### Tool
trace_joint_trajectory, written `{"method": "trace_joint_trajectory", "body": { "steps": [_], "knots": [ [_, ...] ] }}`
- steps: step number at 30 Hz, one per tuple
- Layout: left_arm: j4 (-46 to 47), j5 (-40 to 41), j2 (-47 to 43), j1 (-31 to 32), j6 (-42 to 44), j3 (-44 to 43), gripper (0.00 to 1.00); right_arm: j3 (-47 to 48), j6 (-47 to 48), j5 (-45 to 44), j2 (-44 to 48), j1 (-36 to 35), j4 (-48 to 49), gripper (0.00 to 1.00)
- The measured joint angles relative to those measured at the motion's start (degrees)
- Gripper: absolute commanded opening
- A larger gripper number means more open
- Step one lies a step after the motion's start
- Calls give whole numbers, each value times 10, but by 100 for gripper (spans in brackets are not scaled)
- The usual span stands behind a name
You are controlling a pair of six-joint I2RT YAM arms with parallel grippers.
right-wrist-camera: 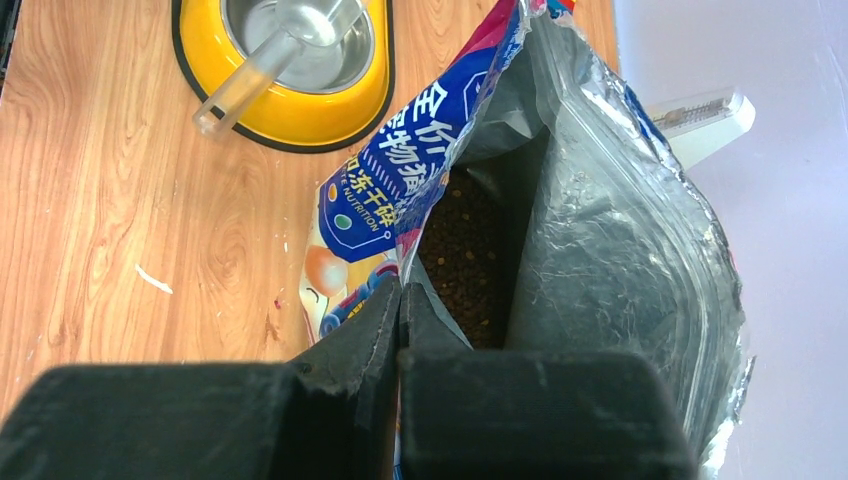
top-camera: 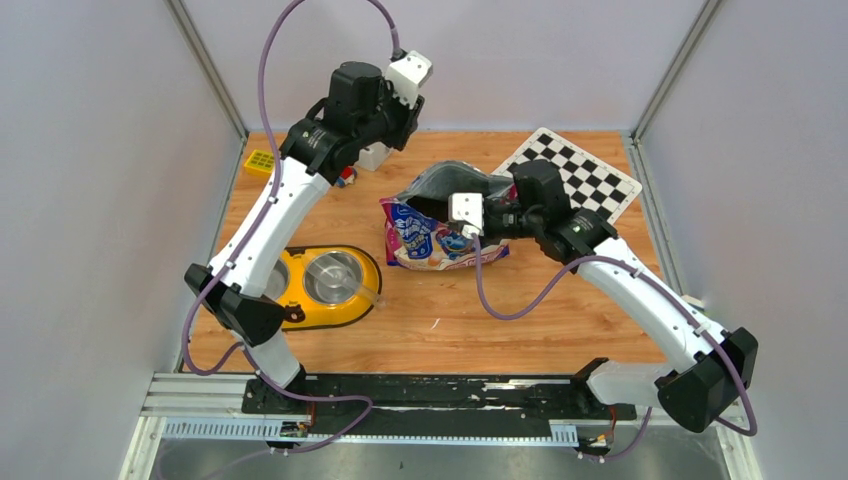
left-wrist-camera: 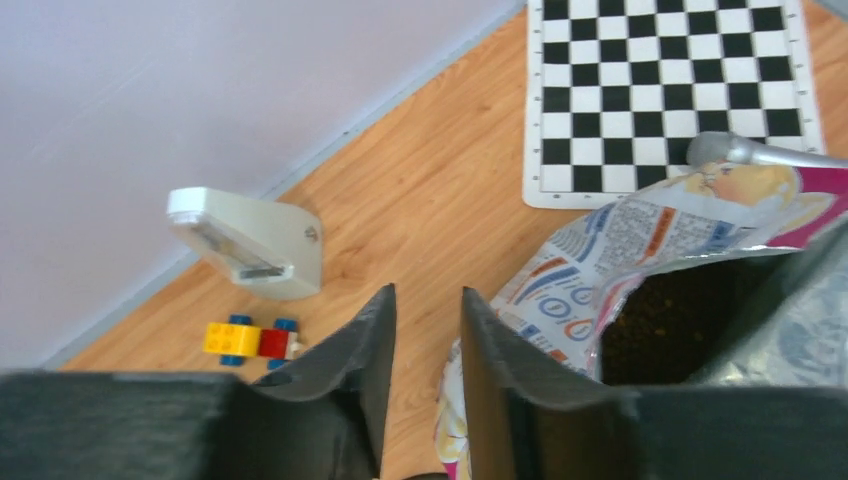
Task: Serve the pet food
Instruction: Open the pet food bag at the center of the board.
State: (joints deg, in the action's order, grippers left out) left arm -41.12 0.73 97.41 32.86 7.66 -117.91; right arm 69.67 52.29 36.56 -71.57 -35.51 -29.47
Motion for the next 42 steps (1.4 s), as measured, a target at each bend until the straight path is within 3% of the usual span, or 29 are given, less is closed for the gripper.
{"method": "trace_joint_trajectory", "body": {
  "steps": [2,4,10,13,18,22,24,25,27,28,42],
  "knots": [
    [-4,-31,0,0,5,0,70,2,0,0,0,0,-4,0],
    [-14,-74,1,0,7,-3,77,5,0,-1,0,0,-6,0],
    [-73,-186,17,0,23,-39,84,6,-1,-1,0,0,-5,0],
    [-123,-219,38,0,41,-70,83,6,-2,-2,0,0,-5,0],
    [-196,-231,83,1,73,-102,73,6,-2,-2,0,0,-5,0],
    [-229,-214,95,2,92,-87,57,6,-2,-2,0,0,-5,0],
    [-242,-202,97,2,99,-82,40,8,-2,-2,0,0,-7,0],
    [-247,-194,97,4,103,-81,25,10,-2,-2,0,0,-8,0],
    [-247,-181,97,8,106,-80,5,15,-3,-2,0,0,-13,0],
    [-245,-174,97,12,109,-79,2,19,-3,-4,0,-1,-17,0],
    [-121,-3,65,30,59,-18,0,129,7,-46,-16,-39,-175,0]
  ]
}}
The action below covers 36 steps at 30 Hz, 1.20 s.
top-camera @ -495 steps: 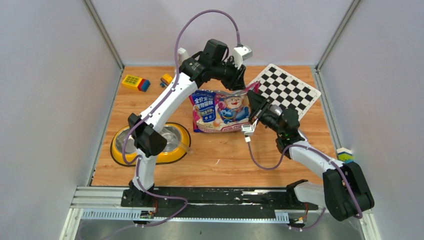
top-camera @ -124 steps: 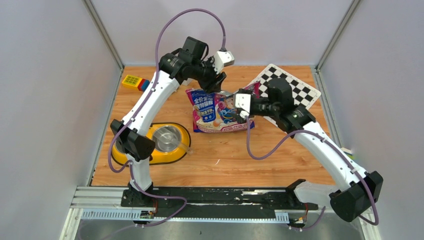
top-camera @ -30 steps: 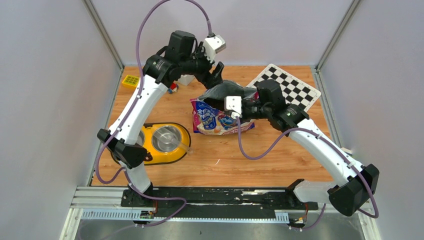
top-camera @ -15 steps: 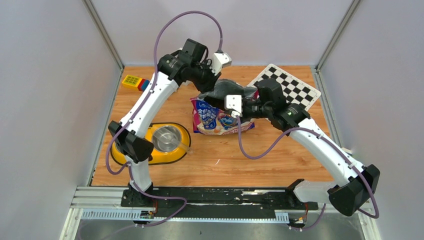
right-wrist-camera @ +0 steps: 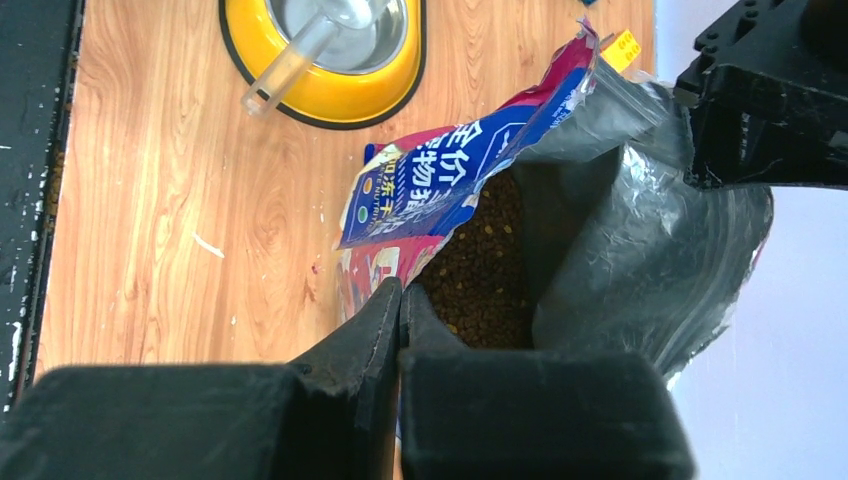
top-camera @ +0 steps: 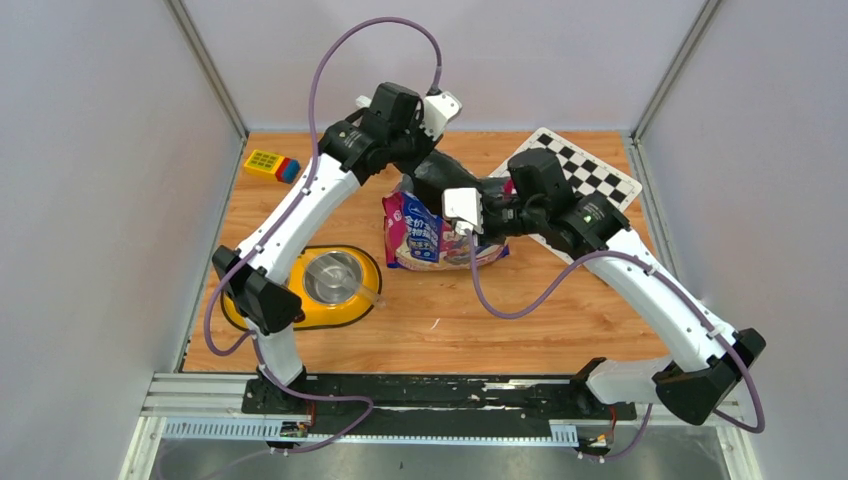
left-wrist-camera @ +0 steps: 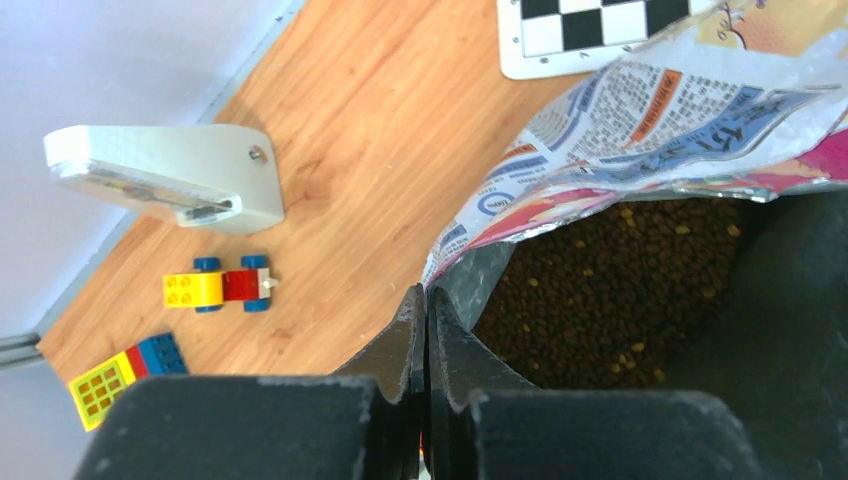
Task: Serve the pet food
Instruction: Open the pet food bag at the center of the board, then adjust the pet food bag at the center of the board.
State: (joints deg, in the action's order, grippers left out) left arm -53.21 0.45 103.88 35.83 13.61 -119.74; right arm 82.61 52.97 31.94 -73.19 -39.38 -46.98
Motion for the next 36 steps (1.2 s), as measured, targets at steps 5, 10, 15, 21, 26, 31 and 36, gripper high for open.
{"method": "trace_joint_trajectory", "body": {
  "steps": [5,10,15,21,26,31,36],
  "knots": [
    [37,47,-4,3,-17,20,0,18,-6,-24,-7,-2,-9,0],
    [38,67,-3,7,-20,20,58,21,-14,-28,-8,-4,-9,61],
    [44,37,-3,-3,-11,-14,93,37,19,-35,-1,-14,-8,76],
    [42,-59,2,-7,-2,-119,98,138,120,-69,-13,-14,-61,81],
    [40,-135,34,3,7,-179,97,195,208,-103,-32,-5,-96,81],
    [13,-179,88,22,28,-188,96,185,262,-116,-61,31,-129,81],
    [-2,-184,126,40,53,-188,93,168,289,-101,-73,78,-160,81]
  ]
}}
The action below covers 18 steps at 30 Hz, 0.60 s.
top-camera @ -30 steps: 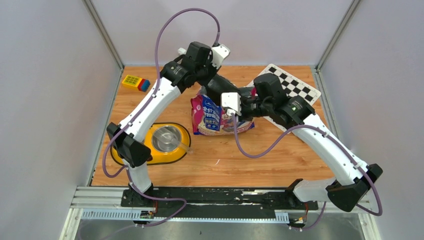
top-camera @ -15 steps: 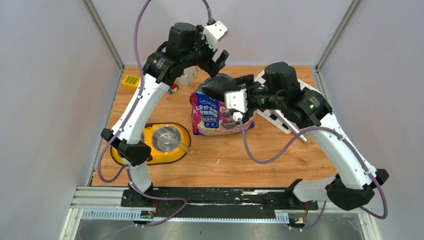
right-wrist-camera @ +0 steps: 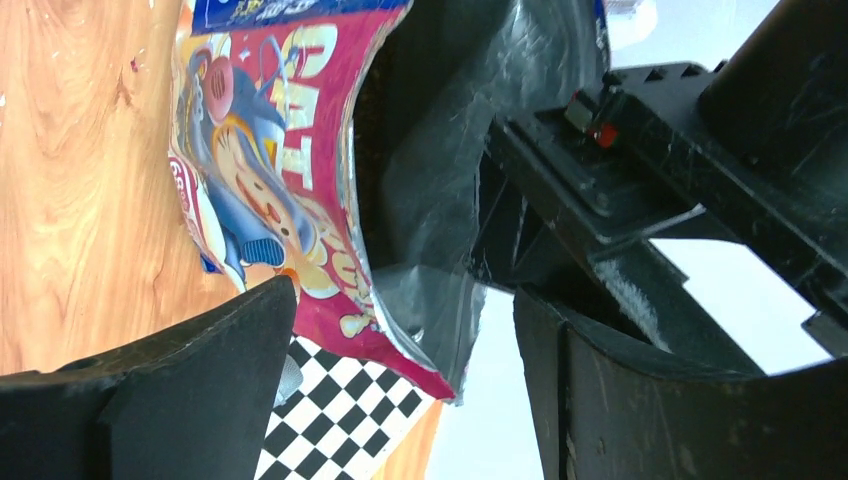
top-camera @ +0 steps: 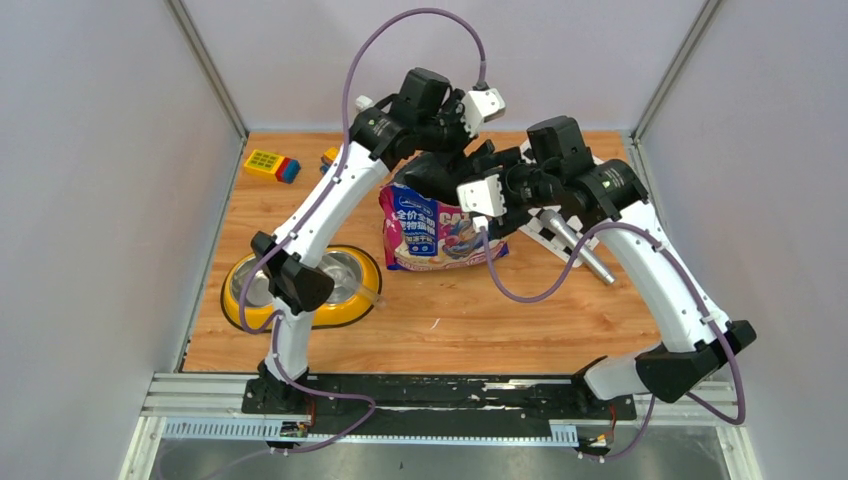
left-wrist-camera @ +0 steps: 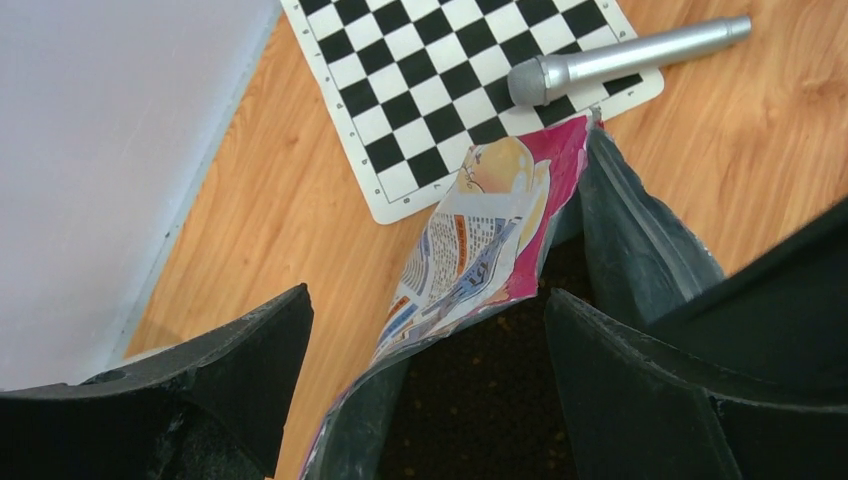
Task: Serve the pet food
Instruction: Adjust the pet food bag at the center of the board.
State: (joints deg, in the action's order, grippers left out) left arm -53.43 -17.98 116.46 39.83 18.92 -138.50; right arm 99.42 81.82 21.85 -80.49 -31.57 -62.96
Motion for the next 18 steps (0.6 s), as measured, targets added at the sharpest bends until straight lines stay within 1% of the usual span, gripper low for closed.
{"method": "trace_joint_trajectory", "body": {
  "steps": [2,3,4,5,6,7,8,10,13,14,15,16,18],
  "knots": [
    [-6,0,5,2,10,0,90,-9,9,10,0,13,-4,81],
    [-9,0,6,2,12,0,86,-14,12,13,0,17,-3,80],
    [-12,-1,7,2,16,0,81,-20,16,16,0,19,-2,80],
    [-15,-1,8,3,19,0,79,-28,21,20,0,21,-1,79],
    [-18,-1,8,4,21,0,73,-39,24,24,0,23,0,78],
    [-21,-2,8,5,24,0,70,-47,26,27,0,23,-2,76],
    [-22,-2,9,6,28,0,63,-57,28,33,0,23,-2,74],
    [-22,-1,9,7,33,0,55,-66,30,42,0,23,-2,66],
    [-23,0,12,9,42,0,50,-68,29,58,-1,23,-1,47],
    [-24,1,14,10,44,-3,48,-68,30,63,0,23,0,42],
    [-25,2,16,10,46,-5,47,-68,29,68,0,23,0,39],
    [-26,3,19,11,47,-7,44,-68,27,72,0,23,2,36],
    [-26,6,21,12,50,-8,40,-68,27,78,0,23,5,27]
  ]
}}
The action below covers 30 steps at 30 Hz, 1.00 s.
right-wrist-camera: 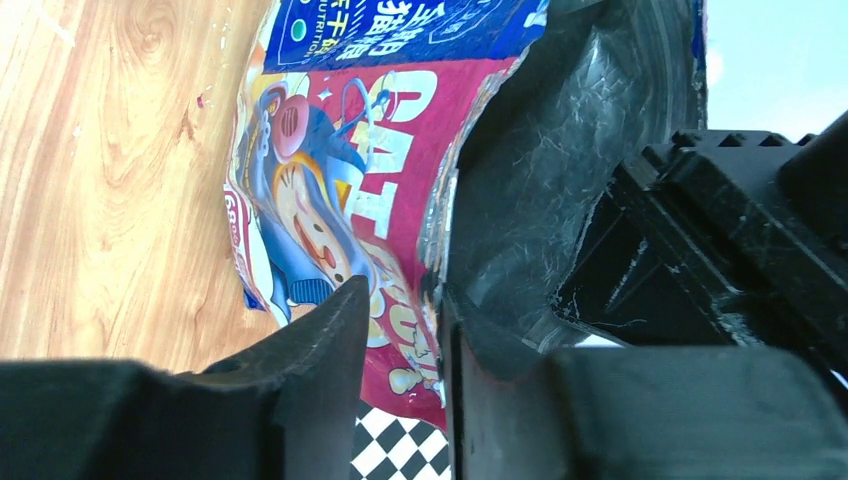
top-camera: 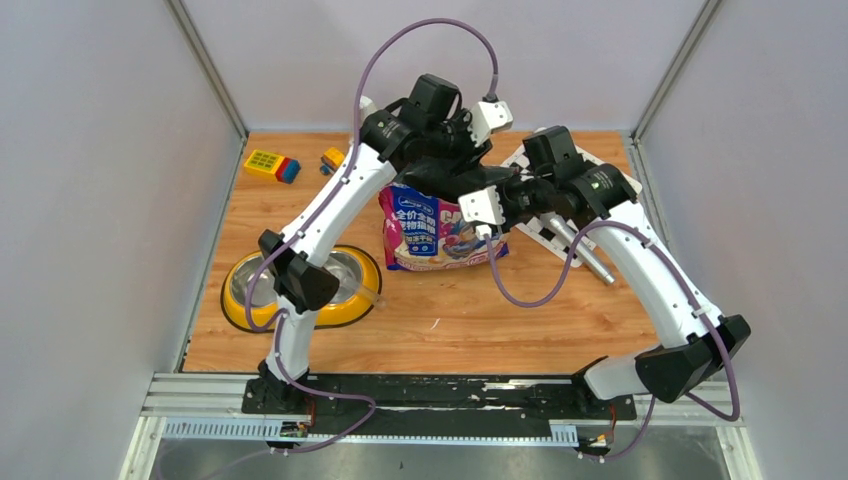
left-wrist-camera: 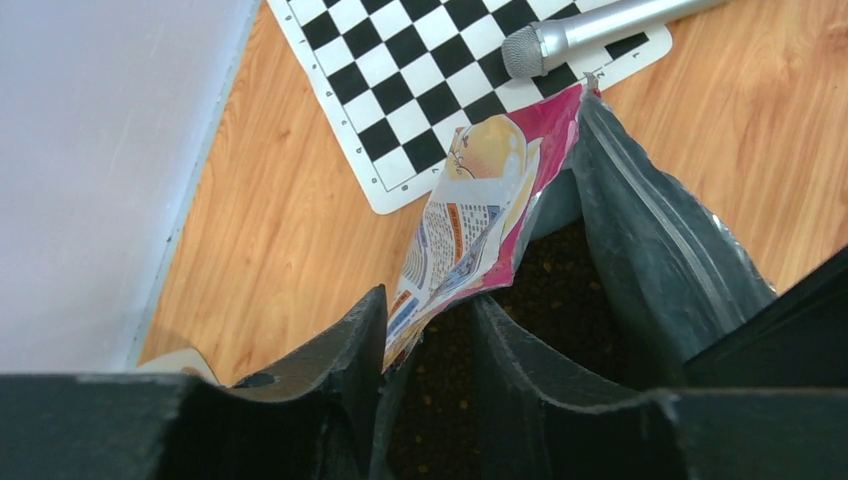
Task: Serve the pet food
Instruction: Adjust the pet food bag at the center of the board.
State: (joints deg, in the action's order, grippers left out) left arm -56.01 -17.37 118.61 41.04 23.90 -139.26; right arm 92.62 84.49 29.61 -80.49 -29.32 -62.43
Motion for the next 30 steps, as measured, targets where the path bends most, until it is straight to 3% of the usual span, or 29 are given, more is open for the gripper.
{"method": "trace_joint_trajectory", "body": {
  "steps": [4,9,20,22,23,24,25,26,27,30],
  "knots": [
    [1,11,7,5,3,-7,26,0,-2,6,2,0,8,8],
    [13,49,10,11,-2,-9,2,0,-4,5,2,0,10,0],
    [57,150,11,22,-48,9,0,5,-11,-4,3,-5,7,0],
    [62,159,11,22,-56,11,11,7,-15,-5,3,-5,5,1],
    [63,162,11,23,-59,11,29,7,-17,-5,3,-5,4,14],
    [63,164,11,23,-62,11,42,8,-17,-5,3,-5,3,34],
    [64,165,11,24,-60,11,65,8,-20,-5,3,-5,2,50],
    [70,170,11,24,-63,11,74,8,-23,-3,3,-6,3,63],
    [76,173,11,23,-59,11,88,8,-23,1,4,-8,4,69],
    [83,179,5,18,-61,12,99,8,-26,10,5,-20,8,75]
  ]
}}
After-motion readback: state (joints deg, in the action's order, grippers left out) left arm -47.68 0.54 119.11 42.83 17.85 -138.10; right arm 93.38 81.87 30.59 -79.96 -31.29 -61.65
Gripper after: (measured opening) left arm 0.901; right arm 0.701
